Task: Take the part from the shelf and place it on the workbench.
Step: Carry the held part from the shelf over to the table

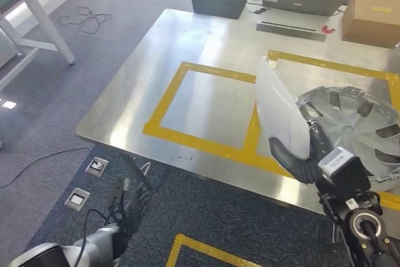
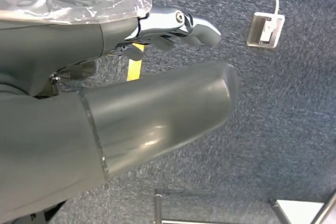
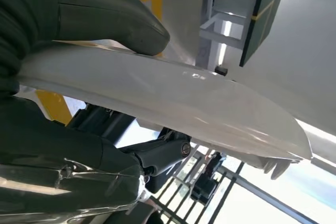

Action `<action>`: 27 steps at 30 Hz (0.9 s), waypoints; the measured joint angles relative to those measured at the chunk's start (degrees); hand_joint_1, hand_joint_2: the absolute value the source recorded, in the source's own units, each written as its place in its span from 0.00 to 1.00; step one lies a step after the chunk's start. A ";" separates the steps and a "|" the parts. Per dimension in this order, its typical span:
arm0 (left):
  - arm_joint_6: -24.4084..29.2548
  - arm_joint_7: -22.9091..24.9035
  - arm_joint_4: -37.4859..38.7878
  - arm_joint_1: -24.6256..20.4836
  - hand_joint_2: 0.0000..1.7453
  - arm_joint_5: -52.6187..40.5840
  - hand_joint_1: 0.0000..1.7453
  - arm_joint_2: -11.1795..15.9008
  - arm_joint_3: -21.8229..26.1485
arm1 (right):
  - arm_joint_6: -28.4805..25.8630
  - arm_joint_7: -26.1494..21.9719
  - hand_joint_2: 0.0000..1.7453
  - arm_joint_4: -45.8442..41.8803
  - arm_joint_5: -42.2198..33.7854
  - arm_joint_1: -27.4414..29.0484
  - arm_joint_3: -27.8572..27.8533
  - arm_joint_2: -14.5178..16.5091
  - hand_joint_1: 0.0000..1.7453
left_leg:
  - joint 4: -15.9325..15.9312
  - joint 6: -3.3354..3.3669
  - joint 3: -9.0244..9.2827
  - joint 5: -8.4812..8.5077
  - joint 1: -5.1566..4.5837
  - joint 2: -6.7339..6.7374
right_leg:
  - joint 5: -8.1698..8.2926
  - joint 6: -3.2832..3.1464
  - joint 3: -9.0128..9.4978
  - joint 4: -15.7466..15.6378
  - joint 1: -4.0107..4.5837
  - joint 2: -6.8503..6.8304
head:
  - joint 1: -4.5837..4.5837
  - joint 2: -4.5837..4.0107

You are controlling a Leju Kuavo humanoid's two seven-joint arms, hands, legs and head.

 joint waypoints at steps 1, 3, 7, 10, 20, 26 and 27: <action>0.00 0.05 0.00 -0.13 0.00 -0.07 0.00 -0.14 -0.05 | 0.10 -0.01 1.00 1.48 0.47 -1.36 0.66 0.50 1.00 | 0.00 -0.03 0.00 0.02 0.00 -0.01 | 0.01 -0.01 0.01 0.00 -0.01 -0.03 | 0.01 0.00; 0.00 0.20 0.00 -0.34 0.00 -0.30 0.00 -0.44 -0.09 | -0.14 -0.11 1.00 4.28 1.62 -3.76 1.99 1.65 1.00 | 0.00 -0.06 0.00 0.04 -0.01 -0.03 | 0.02 -0.01 0.02 -0.01 -0.04 -0.08 | 0.01 0.00; 0.00 0.57 0.00 -0.74 0.00 -0.62 0.00 -0.91 -0.21 | -1.31 -0.42 1.00 8.84 3.67 -7.21 4.06 3.59 1.00 | 0.02 -0.07 0.00 0.06 -0.02 -0.06 | 0.04 0.00 0.05 -0.02 -0.07 -0.12 | 0.01 0.00; 0.00 0.97 0.00 -0.99 0.00 -0.79 0.00 -1.12 -0.40 | -1.85 -0.62 1.00 11.57 4.47 -8.80 5.05 4.70 1.00 | 0.03 -0.07 0.00 0.05 -0.03 -0.07 | 0.04 0.00 0.07 -0.05 -0.08 -0.12 | 0.01 0.00; -0.13 1.81 0.00 -1.62 0.00 -1.21 0.00 -1.57 -1.20 | -4.49 -1.34 1.00 18.50 9.15 -12.41 7.15 7.35 1.00 | 0.03 -0.07 -0.02 0.04 -0.06 -0.07 | 0.04 0.00 0.06 -0.09 -0.07 -0.10 | 0.01 0.00; -0.25 2.28 0.01 -2.01 0.00 -1.50 0.00 -1.97 -1.57 | -5.50 -2.20 1.00 23.26 12.42 -14.60 8.50 9.51 1.00 | 0.03 -0.07 -0.02 0.05 -0.05 -0.07 | 0.05 0.01 0.07 -0.09 -0.06 -0.10 | 0.01 0.00; -0.26 2.33 0.01 -2.06 0.00 -1.55 0.00 -2.02 -1.60 | -5.84 -2.45 1.00 24.10 13.45 -14.99 8.75 9.95 1.00 | 0.03 -0.07 -0.02 0.05 -0.05 -0.07 | 0.05 0.01 0.07 -0.09 -0.06 -0.09 | 0.00 0.00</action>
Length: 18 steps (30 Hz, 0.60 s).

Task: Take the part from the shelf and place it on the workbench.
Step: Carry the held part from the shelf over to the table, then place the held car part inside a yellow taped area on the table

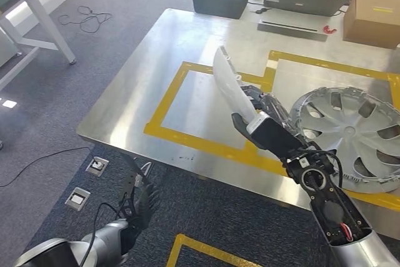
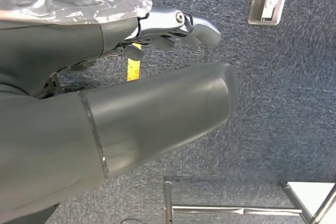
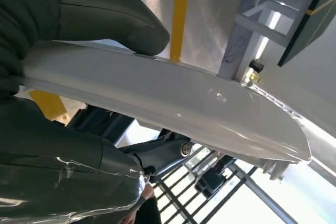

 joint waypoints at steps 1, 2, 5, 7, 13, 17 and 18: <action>0.00 0.08 0.01 -0.09 0.00 -0.03 0.00 -0.10 -0.03 | -0.61 -0.38 1.00 1.19 1.51 -0.56 0.38 0.61 1.00 | 0.00 0.00 0.00 0.00 0.00 0.00 | 0.00 0.00 0.00 0.00 0.00 0.01 | 0.01 0.00; 0.00 0.15 0.01 -0.23 0.00 -0.05 0.00 -0.21 -0.07 | -1.39 -0.88 1.00 2.72 3.24 -1.33 0.88 1.41 1.00 | 0.00 0.00 0.00 0.00 0.00 0.00 | 0.00 0.00 0.00 0.00 0.00 0.02 | 0.00 0.00; 0.00 0.30 0.01 -0.79 0.00 -0.03 0.00 -0.57 -0.42 | -3.62 -3.21 1.00 8.36 6.91 -3.66 2.40 4.41 1.00 | 0.03 0.00 -0.01 0.00 -0.01 -0.02 | 0.00 0.00 0.00 0.00 0.00 -0.02 | 0.00 0.00; 0.00 0.28 0.02 -0.97 0.00 0.03 0.00 -0.74 -0.84 | -4.36 -4.52 1.00 11.70 7.12 -4.61 2.94 6.16 1.00 | 0.11 0.02 -0.04 -0.02 -0.03 -0.08 | 0.00 0.01 0.01 -0.02 -0.03 -0.09 | -0.01 0.00; 0.00 0.17 0.07 -0.98 0.00 0.10 0.00 -0.87 -1.46 | -4.93 -5.50 1.00 18.57 7.13 -6.06 3.83 8.98 1.00 | 0.53 0.36 -0.24 -0.25 -0.12 -0.09 | -0.02 0.14 0.01 -0.03 -0.11 -0.08 | -0.02 0.00; 0.00 0.17 0.13 -0.99 0.00 0.11 0.00 -0.90 -1.60 | -4.96 -5.57 1.00 20.57 7.04 -6.49 4.08 9.91 1.00 | 0.07 0.90 0.08 -0.15 0.10 0.02 | -0.21 0.74 0.02 -0.07 -0.09 -0.07 | -0.02 0.00; 0.00 0.17 0.14 -1.02 0.00 0.13 0.00 -0.92 -1.66 | -4.98 -5.59 1.00 20.83 6.99 -6.62 4.12 10.03 1.00 | -0.33 1.08 0.42 -0.03 0.30 0.12 | -0.84 0.91 -0.42 0.90 -0.05 -0.10 | 0.07 0.00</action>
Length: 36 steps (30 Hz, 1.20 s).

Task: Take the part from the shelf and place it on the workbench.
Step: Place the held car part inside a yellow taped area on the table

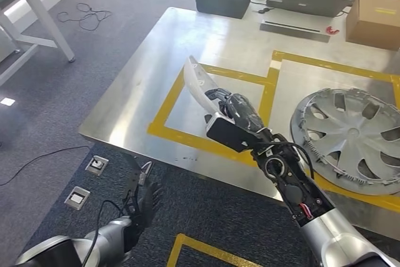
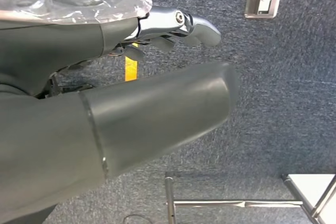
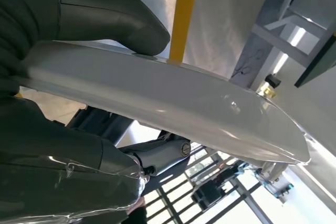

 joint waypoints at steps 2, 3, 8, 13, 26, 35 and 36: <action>0.00 0.01 0.04 -0.10 0.00 0.11 0.00 -0.02 -0.11 | -0.03 -0.06 1.00 0.46 -0.11 -0.23 0.03 0.11 1.00 | -0.53 0.25 0.58 0.12 0.29 0.19 | -2.77 0.30 -2.95 5.98 -0.09 -0.09 | 0.22 0.00; 0.01 0.02 0.07 -0.14 0.00 0.21 0.00 0.00 -0.14 | -0.02 -0.09 1.00 0.70 -0.14 -0.28 0.05 0.13 1.00 | -0.56 0.32 0.68 0.07 0.32 0.21 | -4.41 0.46 -5.27 10.48 -0.16 -0.13 | 0.34 0.00; 0.02 -0.05 0.23 0.03 0.00 0.63 0.00 0.08 -0.16 | 0.00 -0.28 1.00 1.80 -0.16 -0.06 0.19 0.21 1.00 | -0.34 -0.27 1.70 -0.95 0.49 0.02 | 0.25 0.85 -7.09 9.97 -0.86 -0.25 | 0.43 0.00; 0.05 -0.22 0.38 -0.02 0.00 0.82 0.00 0.33 -0.18 | -0.01 -0.70 1.00 2.59 -0.25 -0.21 0.34 0.72 1.00 | 0.76 -1.35 1.17 -1.76 0.18 -0.11 | 3.00 0.14 -2.23 -0.19 -0.79 0.10 | 0.50 0.00; 0.15 -0.22 0.43 0.01 0.00 0.85 0.00 0.56 -0.70 | -0.01 -0.96 1.00 4.10 -0.19 -0.30 0.45 1.22 1.00 | -0.34 -2.24 1.49 -1.44 0.54 0.22 | 2.83 -1.05 -2.43 -0.18 -0.26 0.43 | -0.05 0.00; 0.51 -0.22 0.66 0.01 0.00 0.82 0.00 0.56 -1.17 | -0.03 -0.95 1.00 4.40 -0.03 -0.38 0.76 1.26 1.00 | -0.08 -2.32 1.38 -1.40 0.45 0.20 | 2.95 -1.07 -2.34 -0.19 -0.34 0.33 | -0.05 0.00; 0.54 -0.22 0.67 0.01 0.00 0.82 0.00 0.56 -1.20 | -0.03 -0.93 1.00 4.40 0.01 -0.38 0.82 1.28 1.00 | -0.05 -2.32 1.37 -1.41 0.44 0.20 | 2.95 -1.06 -2.33 -0.19 -0.34 0.33 | -0.05 0.00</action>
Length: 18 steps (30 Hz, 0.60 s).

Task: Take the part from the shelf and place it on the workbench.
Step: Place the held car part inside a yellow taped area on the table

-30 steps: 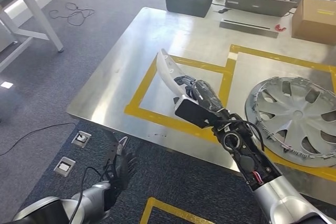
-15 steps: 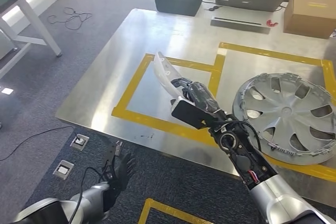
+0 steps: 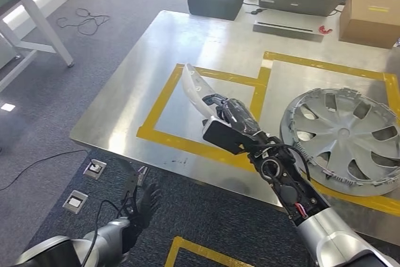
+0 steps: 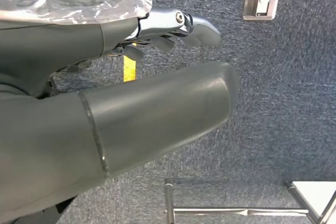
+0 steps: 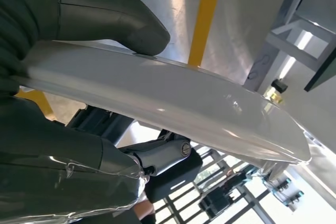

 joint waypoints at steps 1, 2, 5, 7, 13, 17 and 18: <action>0.03 0.00 0.02 0.00 0.00 0.00 0.00 0.00 -0.02 | 0.00 0.01 1.00 0.00 0.05 0.00 0.06 0.05 1.00 | 0.03 0.00 -0.01 -0.01 0.00 0.00 | 0.00 0.01 0.00 0.00 0.00 0.00 | 0.00 0.00; 0.04 -0.01 0.03 0.00 0.00 0.00 0.00 0.00 -0.04 | -0.02 0.03 1.00 0.00 0.14 -0.01 0.11 0.13 1.00 | 0.06 0.01 -0.02 -0.02 -0.01 0.00 | 0.01 0.02 0.00 -0.01 -0.01 0.00 | 0.00 0.00; -0.03 -0.07 0.03 0.00 0.00 0.06 0.00 0.07 -0.05 | -0.28 0.18 1.00 0.01 0.66 -0.02 0.19 0.52 1.00 | 0.59 0.46 -0.28 -0.27 -0.17 -0.03 | 0.14 0.37 0.00 -0.18 -0.24 -0.02 | -0.11 0.00; -0.09 -0.13 0.03 -0.02 0.00 0.13 0.00 0.09 -0.05 | -0.42 0.32 1.00 0.03 0.90 -0.06 0.21 0.87 1.00 | 0.71 0.88 -0.43 -0.28 -0.25 -0.03 | 0.30 0.69 0.01 -0.37 -0.32 -0.01 | -0.29 0.00; -0.13 -0.20 0.04 -0.24 0.00 0.20 0.00 -0.09 -0.05 | -0.54 0.40 1.00 0.15 1.05 -0.49 0.22 1.34 1.00 | -2.40 1.86 1.86 0.84 0.46 0.53 | -4.79 1.82 -5.37 10.81 -0.26 -0.29 | 0.31 0.00; -0.12 -0.20 0.06 -0.03 0.00 0.19 0.00 -0.13 -0.05 | -0.55 0.48 1.00 0.55 1.05 -0.22 0.24 1.30 1.00 | -2.05 1.29 2.61 -0.20 0.77 0.25 | -2.59 2.89 -6.99 12.50 -1.26 -0.48 | 0.39 0.00; -0.11 -0.20 0.05 -0.01 0.00 0.17 0.00 -0.15 -0.05 | -0.55 0.48 1.00 0.57 1.05 -0.20 0.24 1.30 1.00 | -1.73 0.90 2.90 -0.73 0.97 0.15 | -0.59 3.22 -5.21 8.54 -1.54 -0.54 | 0.41 0.00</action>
